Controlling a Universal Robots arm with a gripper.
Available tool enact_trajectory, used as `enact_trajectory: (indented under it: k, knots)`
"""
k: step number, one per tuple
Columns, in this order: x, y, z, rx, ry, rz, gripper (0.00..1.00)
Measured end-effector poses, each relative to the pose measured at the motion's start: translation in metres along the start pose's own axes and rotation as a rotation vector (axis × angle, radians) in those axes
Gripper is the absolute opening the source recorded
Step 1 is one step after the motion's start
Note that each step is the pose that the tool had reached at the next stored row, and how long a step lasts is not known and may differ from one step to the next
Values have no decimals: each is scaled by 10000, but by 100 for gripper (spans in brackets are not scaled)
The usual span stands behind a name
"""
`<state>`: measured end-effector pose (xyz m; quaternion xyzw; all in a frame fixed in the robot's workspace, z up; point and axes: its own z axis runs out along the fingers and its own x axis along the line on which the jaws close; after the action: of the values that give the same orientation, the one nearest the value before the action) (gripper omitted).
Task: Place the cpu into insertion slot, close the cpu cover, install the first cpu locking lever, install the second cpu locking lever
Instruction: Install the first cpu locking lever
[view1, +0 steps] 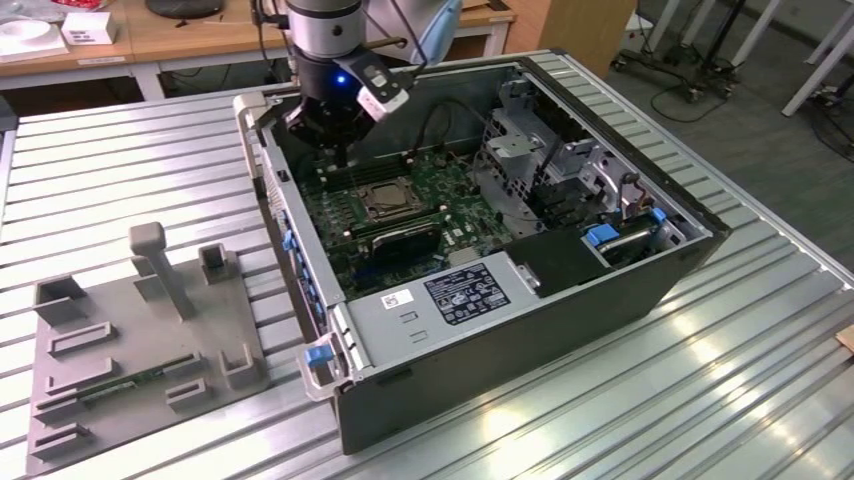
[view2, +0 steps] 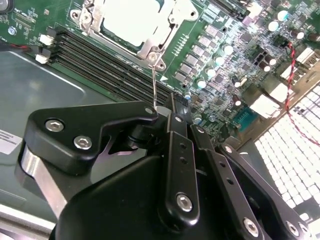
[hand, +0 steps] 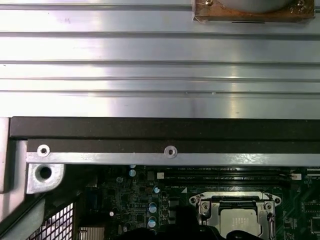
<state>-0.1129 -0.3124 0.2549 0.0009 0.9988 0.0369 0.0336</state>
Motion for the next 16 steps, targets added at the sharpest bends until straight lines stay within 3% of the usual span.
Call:
enact_trajectory:
  k: [12,16]
  knots:
    - [-202,-2,33,-81,4,5,11]
    - [-210,-2,34,-80,3,6,11]
